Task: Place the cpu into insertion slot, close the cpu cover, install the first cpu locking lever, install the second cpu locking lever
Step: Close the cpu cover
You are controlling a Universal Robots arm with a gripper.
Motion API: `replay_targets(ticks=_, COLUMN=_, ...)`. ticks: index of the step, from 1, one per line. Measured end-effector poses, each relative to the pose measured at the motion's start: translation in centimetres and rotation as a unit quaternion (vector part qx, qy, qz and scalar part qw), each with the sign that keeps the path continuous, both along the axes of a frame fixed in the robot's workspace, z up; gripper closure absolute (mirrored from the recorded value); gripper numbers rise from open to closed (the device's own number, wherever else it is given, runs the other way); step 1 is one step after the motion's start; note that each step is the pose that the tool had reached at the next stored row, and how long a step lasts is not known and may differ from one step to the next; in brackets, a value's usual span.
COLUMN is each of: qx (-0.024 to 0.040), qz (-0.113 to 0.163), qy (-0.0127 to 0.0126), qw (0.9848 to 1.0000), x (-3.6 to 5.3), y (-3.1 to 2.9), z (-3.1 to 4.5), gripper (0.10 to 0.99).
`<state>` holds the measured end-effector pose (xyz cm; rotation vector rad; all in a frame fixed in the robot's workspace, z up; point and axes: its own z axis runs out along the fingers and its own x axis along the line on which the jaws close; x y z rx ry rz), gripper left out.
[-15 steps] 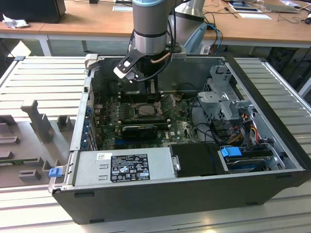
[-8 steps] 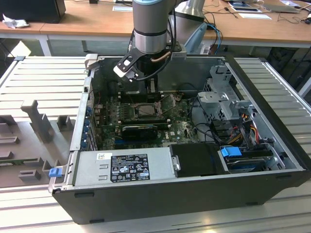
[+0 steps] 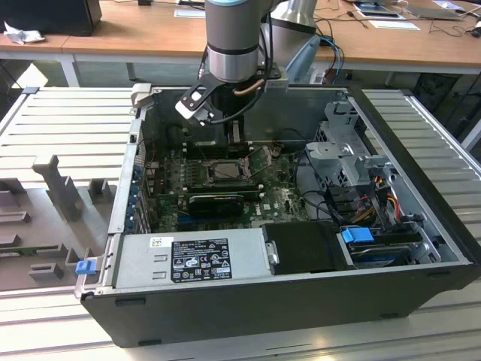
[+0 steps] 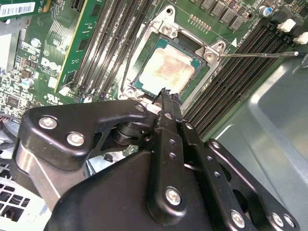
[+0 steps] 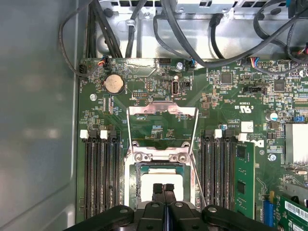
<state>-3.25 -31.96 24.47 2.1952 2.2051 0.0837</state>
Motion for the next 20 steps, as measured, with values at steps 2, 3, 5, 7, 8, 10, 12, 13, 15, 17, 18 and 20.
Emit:
replay_targets(ticks=2, qx=0.0, qz=0.0, qy=0.0, qw=1.0, x=0.0, y=0.0, z=0.13, gripper=0.98)
replay_targets(ticks=3, qx=0.0, qz=0.0, qy=0.0, qw=1.0, x=0.0, y=0.0, z=0.22, gripper=0.98)
replay_targets(ticks=5, qx=0.0, qz=0.0, qy=0.0, qw=1.0, x=0.0, y=0.01, z=0.43, gripper=0.98)
replay_targets(ticks=7, qx=-0.0001, qz=0.0, qy=0.0, qw=1.0, x=0.0, y=0.02, z=0.69, gripper=0.98)
replay_targets(ticks=8, qx=-0.0001, qz=0.0, qy=0.0, qw=1.0, x=0.0, y=0.03, z=0.76, gripper=0.98)
replay_targets(ticks=10, qx=-0.0001, qz=0.0, qy=0.0, qw=1.0, x=0.0, y=0.03, z=0.95, gripper=0.98)
replay_targets(ticks=12, qx=-0.0001, qz=0.0, qy=0.0, qw=1.0, x=0.0, y=0.03, z=1.06, gripper=0.98)
replay_targets(ticks=13, qx=-0.0001, qz=0.0, qy=0.0, qw=1.0, x=0.0, y=0.03, z=1.13, gripper=0.98)
replay_targets(ticks=15, qx=-0.0001, qz=0.0, qy=0.0, qw=1.0, x=0.0, y=0.04, z=1.26, gripper=0.98)
replay_targets(ticks=17, qx=-0.0001, qz=0.0, qy=0.0, qw=1.0, x=0.0, y=0.04, z=1.38, gripper=0.98)
replay_targets(ticks=18, qx=-0.0001, qz=0.0, qy=0.0, qw=1.0, x=0.0, y=0.05, z=1.48, gripper=0.98)
replay_targets(ticks=20, qx=-0.0002, qz=0.0, qy=0.0, qw=1.0, x=0.0, y=0.06, z=1.86, gripper=0.98)
